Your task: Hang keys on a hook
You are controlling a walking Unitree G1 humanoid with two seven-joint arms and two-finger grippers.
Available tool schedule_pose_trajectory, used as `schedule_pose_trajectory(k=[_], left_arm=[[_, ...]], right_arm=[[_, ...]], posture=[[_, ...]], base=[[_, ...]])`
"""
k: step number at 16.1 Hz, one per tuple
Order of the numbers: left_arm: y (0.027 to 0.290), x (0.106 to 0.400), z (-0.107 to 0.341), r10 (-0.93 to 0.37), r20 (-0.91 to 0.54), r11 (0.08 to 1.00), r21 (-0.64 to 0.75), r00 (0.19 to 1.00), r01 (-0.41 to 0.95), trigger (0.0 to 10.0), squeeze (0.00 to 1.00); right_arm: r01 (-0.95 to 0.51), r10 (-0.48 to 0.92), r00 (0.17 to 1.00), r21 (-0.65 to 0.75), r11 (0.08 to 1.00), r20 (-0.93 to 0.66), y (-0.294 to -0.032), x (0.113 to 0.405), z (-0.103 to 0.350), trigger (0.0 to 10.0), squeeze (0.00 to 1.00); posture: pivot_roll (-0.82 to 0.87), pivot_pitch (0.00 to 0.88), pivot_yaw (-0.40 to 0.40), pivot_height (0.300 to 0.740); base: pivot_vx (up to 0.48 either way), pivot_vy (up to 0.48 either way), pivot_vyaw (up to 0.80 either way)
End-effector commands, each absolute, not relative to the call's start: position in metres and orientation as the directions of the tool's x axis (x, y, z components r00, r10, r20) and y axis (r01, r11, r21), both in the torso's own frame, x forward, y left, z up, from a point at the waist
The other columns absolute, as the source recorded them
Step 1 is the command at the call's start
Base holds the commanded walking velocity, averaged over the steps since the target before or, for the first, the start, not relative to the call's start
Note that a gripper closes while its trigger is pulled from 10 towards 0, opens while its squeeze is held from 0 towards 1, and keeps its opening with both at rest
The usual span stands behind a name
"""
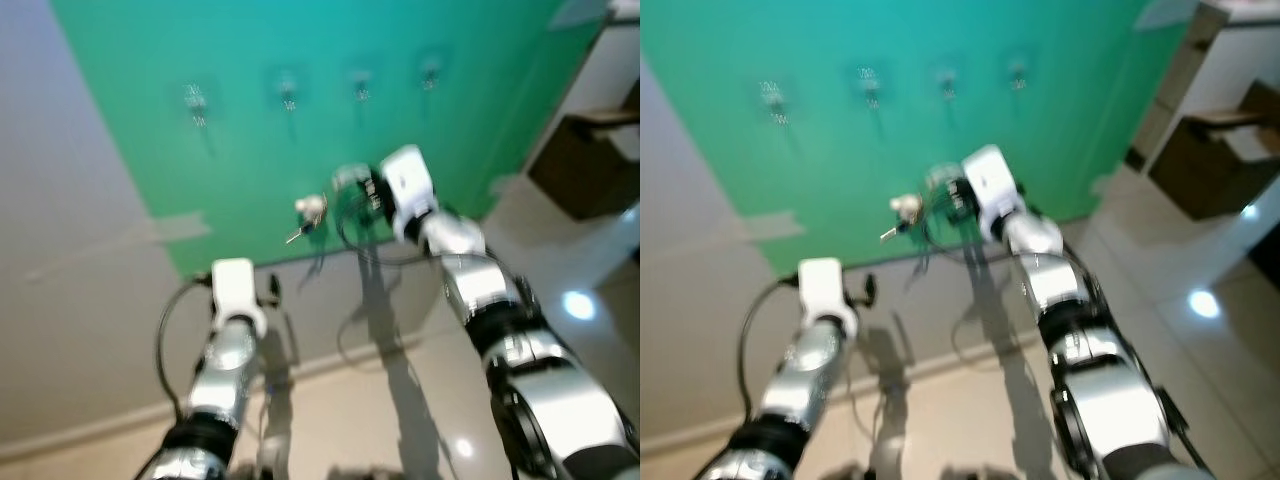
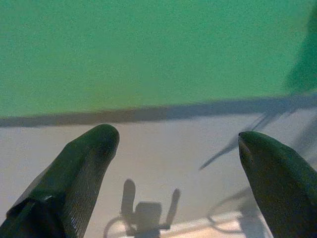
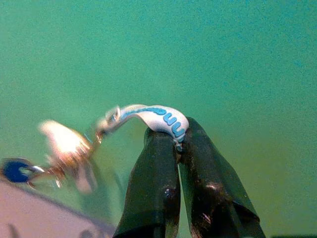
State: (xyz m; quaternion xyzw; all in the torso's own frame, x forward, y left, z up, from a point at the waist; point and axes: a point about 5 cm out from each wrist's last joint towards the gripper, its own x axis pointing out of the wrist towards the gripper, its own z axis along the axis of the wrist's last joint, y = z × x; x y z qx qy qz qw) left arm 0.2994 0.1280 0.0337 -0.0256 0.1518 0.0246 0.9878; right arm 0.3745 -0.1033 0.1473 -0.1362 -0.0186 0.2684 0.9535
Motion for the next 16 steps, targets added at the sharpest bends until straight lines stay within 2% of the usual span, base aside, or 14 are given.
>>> schedule_pose_trajectory(k=[1,3,7,8,10,16], left_arm=[[0.1332,0.2995,0.0322,0.054,-0.310,0.998,-0.018,0.949,-0.063,10.0,0.00],[0.1343,0.2998,0.0324,0.063,-0.310,0.997,-0.026,0.949,-0.075,10.0,0.00],[0.1351,0.3002,0.0316,0.081,-0.317,0.994,-0.048,0.945,-0.101,10.0,0.00],[0.1370,0.2996,0.0305,0.099,-0.324,0.991,-0.055,0.941,-0.123,10.0,0.00],[0.1375,0.3000,0.0305,0.103,-0.323,0.991,-0.051,0.941,-0.126,10.0,0.00],[0.1383,0.2995,0.0306,0.109,-0.320,0.990,-0.050,0.941,-0.132,10.0,0.00]], right_arm=[[-0.513,0.525,0.851,-0.258,0.819,-0.024,-0.0977,0.3743,0.1496,0.0,0.00],[-0.514,0.524,0.851,-0.259,0.818,-0.035,-0.0983,0.3741,0.1474,0.0,0.00],[-0.506,0.514,0.857,-0.258,0.823,-0.038,-0.1019,0.3745,0.1486,0.0,0.00],[-0.503,0.513,0.857,-0.271,0.821,-0.039,-0.1014,0.3749,0.1494,0.0,0.00],[-0.496,0.514,0.857,-0.328,0.804,-0.034,-0.0985,0.3739,0.1497,0.0,0.00],[-0.510,0.516,0.854,-0.300,0.806,-0.066,-0.0968,0.3713,0.1412,0.0,0.00]], posture=[[-0.13,0.000,0.021,0.740],[-0.13,0.000,0.021,0.740],[-0.13,0.000,0.016,0.740],[-0.13,0.000,0.015,0.740],[-0.12,0.000,0.011,0.740],[-0.12,0.000,0.007,0.740]], base=[[0.000,-0.472,0.00],[0.000,-0.463,0.00],[0.271,-0.393,0.00],[0.000,0.000,0.00],[0.000,0.000,0.80],[0.000,0.000,0.75]])
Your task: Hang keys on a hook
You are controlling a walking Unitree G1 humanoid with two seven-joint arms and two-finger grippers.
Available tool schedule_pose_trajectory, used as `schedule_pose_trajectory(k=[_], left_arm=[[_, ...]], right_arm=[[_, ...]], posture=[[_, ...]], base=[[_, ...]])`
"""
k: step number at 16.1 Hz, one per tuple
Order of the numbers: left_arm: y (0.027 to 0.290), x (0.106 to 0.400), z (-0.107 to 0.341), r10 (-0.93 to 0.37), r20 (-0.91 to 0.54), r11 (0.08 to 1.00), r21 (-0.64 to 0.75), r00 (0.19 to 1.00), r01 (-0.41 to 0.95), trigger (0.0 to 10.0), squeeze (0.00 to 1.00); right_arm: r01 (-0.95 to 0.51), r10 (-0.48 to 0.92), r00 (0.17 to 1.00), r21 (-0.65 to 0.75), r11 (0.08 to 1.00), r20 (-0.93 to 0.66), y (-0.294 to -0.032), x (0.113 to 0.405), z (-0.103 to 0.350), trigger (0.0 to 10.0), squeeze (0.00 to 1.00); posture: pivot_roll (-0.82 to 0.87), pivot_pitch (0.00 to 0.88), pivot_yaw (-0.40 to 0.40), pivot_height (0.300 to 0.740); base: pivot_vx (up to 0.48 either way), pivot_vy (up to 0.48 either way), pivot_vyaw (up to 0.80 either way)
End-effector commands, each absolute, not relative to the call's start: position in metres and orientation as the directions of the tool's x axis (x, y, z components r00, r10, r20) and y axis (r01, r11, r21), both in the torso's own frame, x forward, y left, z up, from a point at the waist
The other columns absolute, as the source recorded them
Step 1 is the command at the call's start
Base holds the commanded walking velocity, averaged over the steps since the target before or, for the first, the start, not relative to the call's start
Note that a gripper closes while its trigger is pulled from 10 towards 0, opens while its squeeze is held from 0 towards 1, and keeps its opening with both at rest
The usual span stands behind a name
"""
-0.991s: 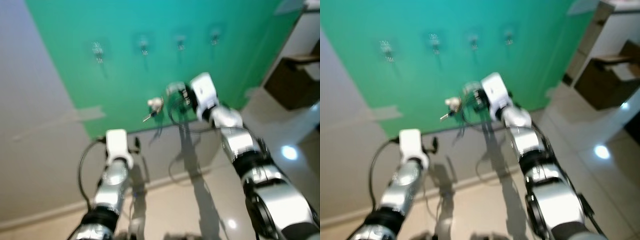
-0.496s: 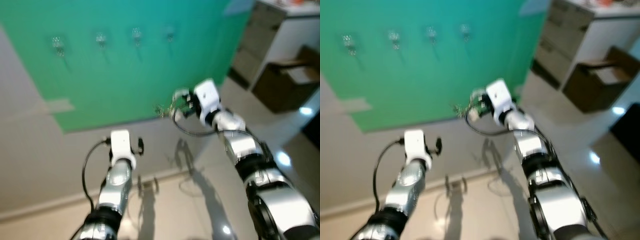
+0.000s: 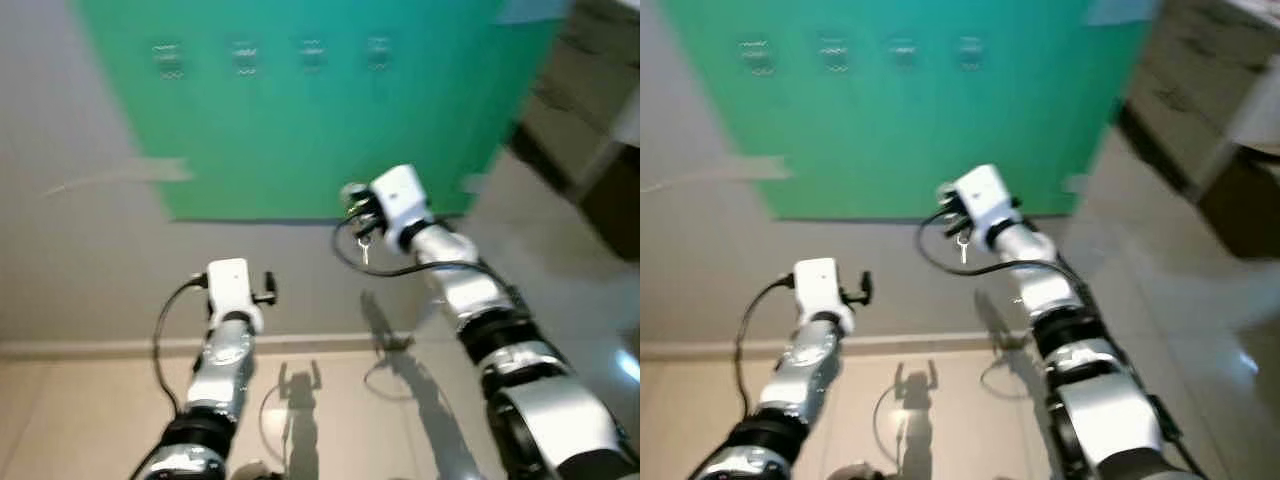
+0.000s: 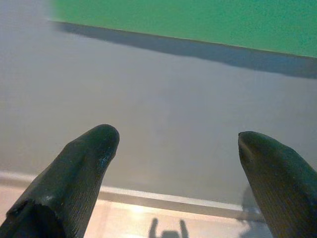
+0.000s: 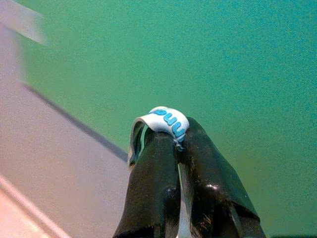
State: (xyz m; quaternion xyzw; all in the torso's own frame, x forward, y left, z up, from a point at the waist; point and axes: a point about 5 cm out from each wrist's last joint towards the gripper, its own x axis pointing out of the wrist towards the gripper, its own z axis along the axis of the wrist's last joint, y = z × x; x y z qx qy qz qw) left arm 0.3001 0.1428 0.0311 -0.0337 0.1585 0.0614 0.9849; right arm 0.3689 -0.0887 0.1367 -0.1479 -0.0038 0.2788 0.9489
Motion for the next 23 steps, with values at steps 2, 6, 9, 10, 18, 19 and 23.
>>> schedule_pose_trajectory(k=[2,6,9,10,18,19,23], left_arm=[[0.138,0.299,0.031,0.111,-0.318,0.990,-0.048,0.942,-0.133,10.0,0.00],[0.139,0.299,0.030,0.115,-0.321,0.991,-0.034,0.940,-0.133,10.0,0.00],[0.138,0.296,0.029,0.119,-0.323,0.990,-0.029,0.939,-0.136,10.0,0.00],[0.138,0.296,0.029,0.120,-0.324,0.990,-0.028,0.938,-0.136,10.0,0.00],[0.137,0.295,0.028,0.114,-0.321,0.992,-0.007,0.940,-0.122,10.0,0.00],[0.137,0.295,0.028,0.111,-0.320,0.992,-0.013,0.941,-0.122,10.0,0.00],[0.133,0.297,0.030,0.092,-0.312,0.994,-0.022,0.946,-0.103,10.0,0.00]], right_arm=[[-0.508,0.510,0.857,-0.295,0.809,-0.076,-0.097,0.370,0.138,0.0,0.00],[-0.512,0.510,0.856,-0.291,0.808,-0.090,-0.096,0.369,0.135,0.0,0.00],[-0.504,0.504,0.859,-0.307,0.807,-0.086,-0.099,0.368,0.134,0.0,0.00],[-0.508,0.508,0.857,-0.305,0.806,-0.084,-0.099,0.368,0.134,0.0,0.00],[-0.520,0.515,0.850,-0.324,0.790,-0.111,-0.100,0.365,0.128,0.0,0.00],[-0.522,0.515,0.849,-0.326,0.788,-0.114,-0.100,0.365,0.127,0.0,0.00],[-0.527,0.522,0.845,-0.334,0.782,-0.112,-0.101,0.365,0.128,0.0,0.00]], posture=[[-0.12,0.000,0.006,0.740],[-0.12,0.000,0.006,0.740],[-0.12,0.000,0.004,0.740],[-0.12,0.000,0.004,0.740],[-0.12,0.000,0.004,0.740],[-0.12,0.000,0.004,0.740],[-0.12,0.000,0.002,0.740]], base=[[0.000,0.000,0.73],[0.000,0.000,0.72],[0.000,0.000,0.48],[0.000,0.000,0.00],[0.000,0.000,0.00],[0.000,0.000,0.00],[0.187,0.000,0.00]])
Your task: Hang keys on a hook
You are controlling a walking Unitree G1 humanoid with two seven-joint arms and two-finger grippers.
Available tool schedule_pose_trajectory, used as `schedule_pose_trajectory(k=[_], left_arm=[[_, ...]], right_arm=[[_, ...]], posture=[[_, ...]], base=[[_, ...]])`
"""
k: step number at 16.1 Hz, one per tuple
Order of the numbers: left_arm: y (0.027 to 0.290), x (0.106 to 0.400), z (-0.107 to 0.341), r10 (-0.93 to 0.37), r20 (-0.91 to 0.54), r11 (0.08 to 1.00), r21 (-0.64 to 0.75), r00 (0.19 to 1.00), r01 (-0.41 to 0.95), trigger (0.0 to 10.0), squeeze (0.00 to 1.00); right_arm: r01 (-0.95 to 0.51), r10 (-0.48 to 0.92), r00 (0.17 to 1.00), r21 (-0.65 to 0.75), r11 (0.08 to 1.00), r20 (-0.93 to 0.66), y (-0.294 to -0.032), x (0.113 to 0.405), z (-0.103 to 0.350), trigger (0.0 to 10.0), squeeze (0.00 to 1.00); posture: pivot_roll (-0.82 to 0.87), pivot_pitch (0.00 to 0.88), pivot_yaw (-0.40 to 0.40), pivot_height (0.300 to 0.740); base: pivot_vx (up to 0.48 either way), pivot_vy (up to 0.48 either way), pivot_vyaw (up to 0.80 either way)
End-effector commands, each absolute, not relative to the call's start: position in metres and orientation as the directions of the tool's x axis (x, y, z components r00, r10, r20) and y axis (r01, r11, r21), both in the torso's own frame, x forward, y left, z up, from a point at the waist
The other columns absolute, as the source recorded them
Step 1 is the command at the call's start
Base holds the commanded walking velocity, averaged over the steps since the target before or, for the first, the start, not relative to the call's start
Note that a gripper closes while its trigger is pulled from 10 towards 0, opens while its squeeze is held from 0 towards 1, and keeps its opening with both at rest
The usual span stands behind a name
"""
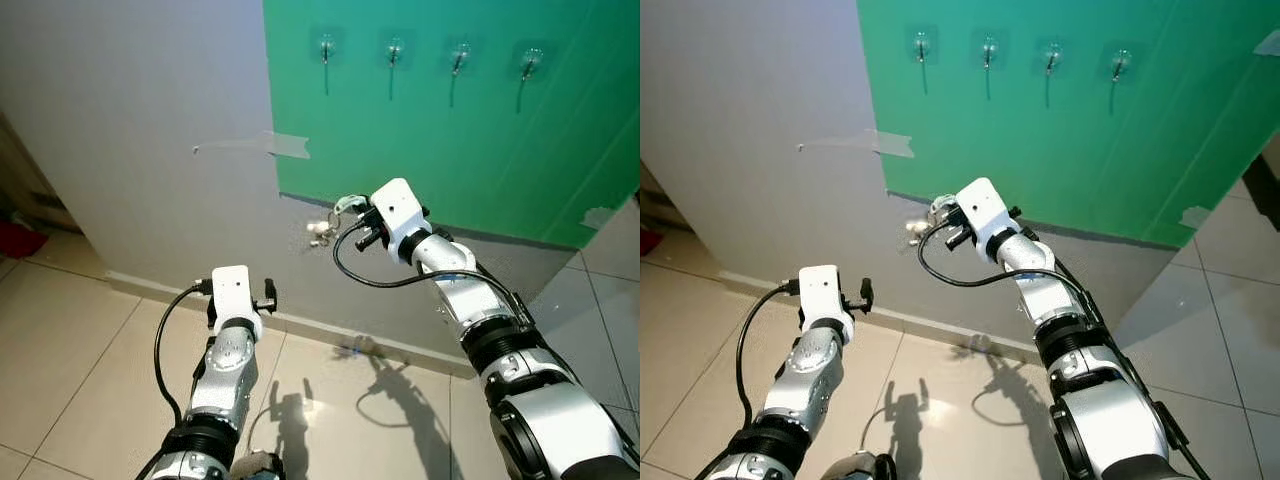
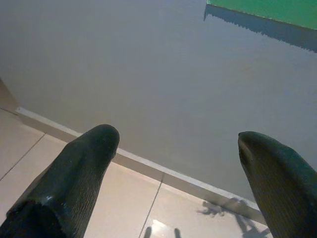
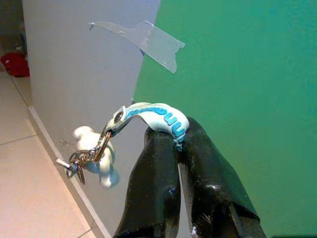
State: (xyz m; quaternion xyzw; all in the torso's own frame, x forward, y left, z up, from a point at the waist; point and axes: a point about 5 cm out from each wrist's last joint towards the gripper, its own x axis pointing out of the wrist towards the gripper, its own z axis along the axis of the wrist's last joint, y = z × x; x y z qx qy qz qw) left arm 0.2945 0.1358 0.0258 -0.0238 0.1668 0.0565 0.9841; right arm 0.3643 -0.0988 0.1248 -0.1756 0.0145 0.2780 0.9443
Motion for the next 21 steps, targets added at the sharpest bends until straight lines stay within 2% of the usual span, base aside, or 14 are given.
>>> schedule_pose_trajectory(k=[1,8,13,16,21], left_arm=[[0.132,0.297,0.030,0.089,-0.314,0.995,-0.022,0.945,-0.101,10.0,0.00],[0.133,0.298,0.030,0.085,-0.314,0.993,-0.050,0.946,-0.106,10.0,0.00],[0.132,0.298,0.031,0.080,-0.309,0.995,-0.034,0.948,-0.095,10.0,0.00],[0.131,0.301,0.032,0.077,-0.306,0.996,-0.024,0.949,-0.088,10.0,0.00],[0.131,0.302,0.034,0.076,-0.299,0.996,-0.023,0.951,-0.087,10.0,0.00]], right_arm=[[-0.527,0.523,0.845,-0.338,0.780,-0.109,-0.102,0.365,0.129,0.0,0.00],[-0.534,0.539,0.837,-0.349,0.770,-0.092,-0.099,0.367,0.136,0.0,0.00],[-0.543,0.552,0.830,-0.345,0.766,-0.081,-0.096,0.367,0.140,0.0,0.00],[-0.549,0.593,0.805,-0.375,0.747,0.004,-0.089,0.378,0.177,0.0,0.00],[-0.582,0.684,0.716,-0.422,0.695,0.140,-0.073,0.388,0.247,0.0,0.00]], posture=[[-0.12,0.000,0.001,0.740],[-0.12,0.000,0.002,0.740],[-0.12,0.000,0.002,0.740],[-0.13,0.000,0.005,0.740],[-0.12,0.000,0.002,0.740]], base=[[0.450,0.000,0.00],[0.448,0.000,0.00],[0.000,0.000,0.00],[0.000,0.000,0.00],[0.000,0.000,0.00]])
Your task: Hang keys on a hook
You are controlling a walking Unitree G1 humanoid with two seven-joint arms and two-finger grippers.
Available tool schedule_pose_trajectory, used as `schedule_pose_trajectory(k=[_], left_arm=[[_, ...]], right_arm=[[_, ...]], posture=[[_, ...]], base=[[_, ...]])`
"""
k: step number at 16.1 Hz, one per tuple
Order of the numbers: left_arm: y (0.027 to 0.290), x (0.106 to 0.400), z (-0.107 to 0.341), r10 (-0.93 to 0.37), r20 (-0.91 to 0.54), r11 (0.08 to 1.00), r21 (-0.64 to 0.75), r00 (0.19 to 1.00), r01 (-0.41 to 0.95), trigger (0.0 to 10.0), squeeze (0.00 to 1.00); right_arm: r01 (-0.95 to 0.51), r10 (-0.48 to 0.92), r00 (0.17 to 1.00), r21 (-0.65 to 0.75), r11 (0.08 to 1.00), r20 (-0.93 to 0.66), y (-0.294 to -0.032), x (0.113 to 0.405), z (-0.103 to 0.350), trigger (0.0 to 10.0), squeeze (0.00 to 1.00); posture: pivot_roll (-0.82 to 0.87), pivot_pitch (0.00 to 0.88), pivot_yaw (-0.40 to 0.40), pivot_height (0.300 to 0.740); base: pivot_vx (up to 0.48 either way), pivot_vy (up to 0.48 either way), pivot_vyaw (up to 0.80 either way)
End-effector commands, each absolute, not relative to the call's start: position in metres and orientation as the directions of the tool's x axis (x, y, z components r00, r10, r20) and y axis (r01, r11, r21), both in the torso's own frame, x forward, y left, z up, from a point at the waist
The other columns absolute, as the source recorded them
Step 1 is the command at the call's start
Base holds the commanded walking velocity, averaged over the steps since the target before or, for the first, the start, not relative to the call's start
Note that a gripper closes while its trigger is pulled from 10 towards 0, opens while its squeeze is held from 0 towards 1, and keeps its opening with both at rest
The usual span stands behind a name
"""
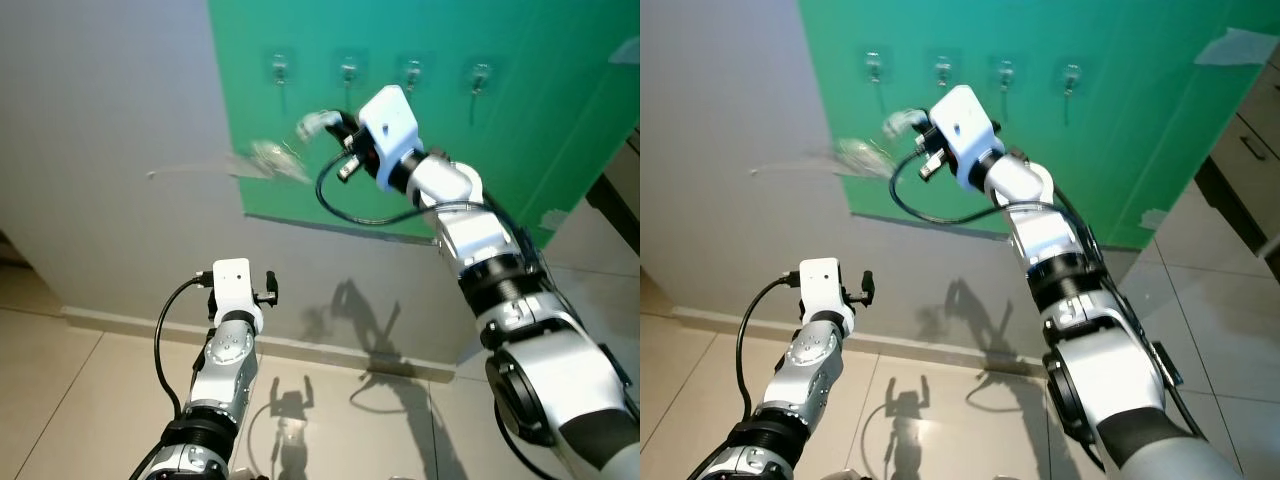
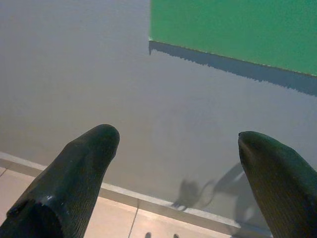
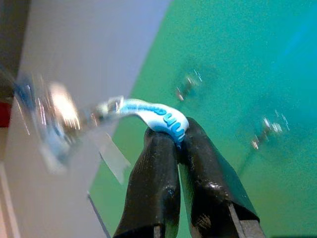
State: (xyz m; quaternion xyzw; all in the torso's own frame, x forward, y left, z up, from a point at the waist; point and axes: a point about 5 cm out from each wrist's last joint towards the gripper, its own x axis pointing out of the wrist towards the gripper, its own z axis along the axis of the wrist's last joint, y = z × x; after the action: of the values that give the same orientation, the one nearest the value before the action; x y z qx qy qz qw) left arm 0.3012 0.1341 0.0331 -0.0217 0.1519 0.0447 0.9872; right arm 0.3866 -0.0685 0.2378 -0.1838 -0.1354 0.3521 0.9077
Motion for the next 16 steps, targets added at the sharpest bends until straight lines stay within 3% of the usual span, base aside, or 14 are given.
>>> schedule_pose_trajectory(k=[1,16], left_arm=[[0.131,0.302,0.034,0.076,-0.298,0.996,-0.025,0.952,-0.088,10.0,0.00],[0.138,0.300,0.034,0.103,-0.297,0.993,-0.030,0.949,-0.117,10.0,0.00]], right_arm=[[-0.579,0.688,0.711,-0.436,0.689,0.143,-0.072,0.392,0.257,0.0,0.00],[-0.472,0.631,0.770,-0.581,0.663,0.095,-0.073,0.413,0.291,0.0,0.00]], posture=[[-0.12,0.000,0.000,0.740],[-0.07,0.000,-0.027,0.740]], base=[[0.000,0.000,0.00],[0.000,0.000,0.00]])
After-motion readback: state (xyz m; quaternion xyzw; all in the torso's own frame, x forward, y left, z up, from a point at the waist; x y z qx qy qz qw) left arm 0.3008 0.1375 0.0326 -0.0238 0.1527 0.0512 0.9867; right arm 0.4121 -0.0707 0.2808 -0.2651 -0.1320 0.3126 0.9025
